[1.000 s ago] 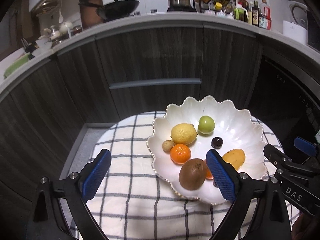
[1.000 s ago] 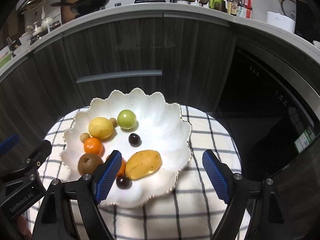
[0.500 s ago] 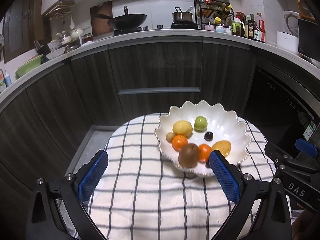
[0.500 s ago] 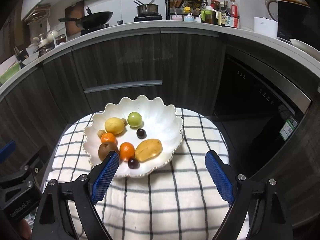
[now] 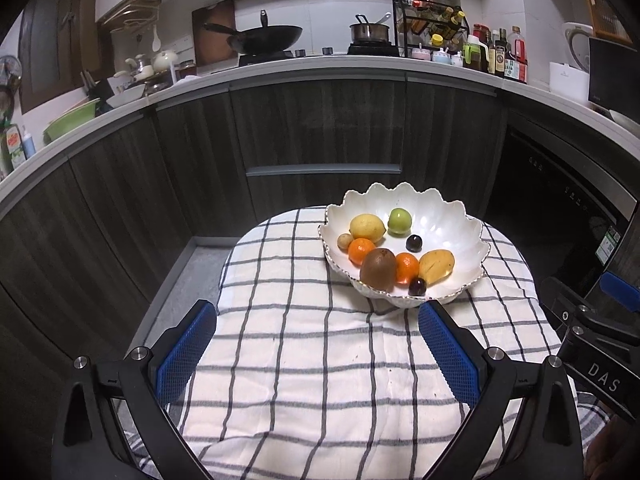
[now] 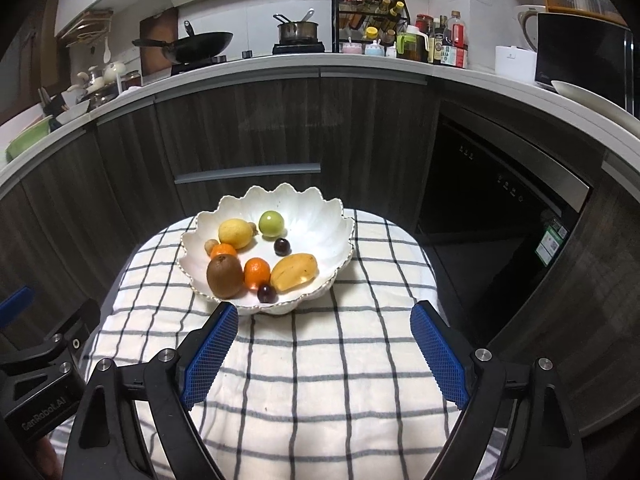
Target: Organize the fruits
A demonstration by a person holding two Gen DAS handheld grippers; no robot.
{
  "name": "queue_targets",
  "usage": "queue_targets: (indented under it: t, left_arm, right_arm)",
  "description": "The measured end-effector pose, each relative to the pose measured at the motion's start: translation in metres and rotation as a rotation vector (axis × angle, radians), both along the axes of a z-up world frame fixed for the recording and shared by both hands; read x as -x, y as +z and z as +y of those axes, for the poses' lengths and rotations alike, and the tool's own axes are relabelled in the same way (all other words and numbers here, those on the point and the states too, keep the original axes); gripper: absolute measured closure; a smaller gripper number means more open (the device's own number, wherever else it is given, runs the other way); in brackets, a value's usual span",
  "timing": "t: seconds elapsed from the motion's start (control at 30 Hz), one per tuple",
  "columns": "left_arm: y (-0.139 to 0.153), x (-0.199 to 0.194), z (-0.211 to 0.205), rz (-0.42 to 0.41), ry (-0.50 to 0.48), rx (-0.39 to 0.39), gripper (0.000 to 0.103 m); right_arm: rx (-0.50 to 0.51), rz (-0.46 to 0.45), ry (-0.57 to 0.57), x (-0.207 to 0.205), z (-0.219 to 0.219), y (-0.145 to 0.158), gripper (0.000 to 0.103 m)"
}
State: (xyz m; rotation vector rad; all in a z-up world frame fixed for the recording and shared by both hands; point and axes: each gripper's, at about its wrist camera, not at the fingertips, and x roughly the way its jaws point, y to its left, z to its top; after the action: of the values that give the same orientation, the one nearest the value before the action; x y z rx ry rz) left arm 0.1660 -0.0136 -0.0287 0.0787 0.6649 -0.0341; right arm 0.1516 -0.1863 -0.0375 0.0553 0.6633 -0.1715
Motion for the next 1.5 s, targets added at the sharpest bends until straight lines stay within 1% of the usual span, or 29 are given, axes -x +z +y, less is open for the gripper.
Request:
queue_targets:
  t: [0.2,0.37,0.47,0.53,0.7,0.97,1.5]
  left_arm:
    - [0.005,0.018,0.008,-0.006,0.021,0.008,0.0]
    - [-0.001,0.033,0.012,0.009,0.027,0.007,0.0]
    - [-0.006,0.044,0.017,0.011,0.041,0.015,0.0]
    - [-0.008,0.049,0.017,0.007,0.047,0.006,0.0]
    - [-0.01,0.062,0.017,-0.002,0.037,-0.002,0.0]
    - [-0.017,0.076,0.019,0.001,0.035,0.002,0.0]
    - [-0.019,0.077,0.022,0.003,0.038,0.001,0.0]
  right_arm:
    - [0.011,-0.023,0.006,0.019,0.006,0.004,0.014]
    - [0.001,-0.052,-0.002,0.039,0.009,0.004,0.014]
    - [0.003,-0.054,0.001,0.049,0.011,0.0,0.014]
    - [-0.004,-0.05,0.003,0.054,0.011,-0.003,0.014]
    - [-0.011,-0.048,0.002,0.066,0.012,-0.008,0.014]
    - [0.003,-0.034,0.009,0.074,0.013,-0.013,0.014]
    - [0.004,-0.018,0.008,0.077,0.014,-0.018,0.014]
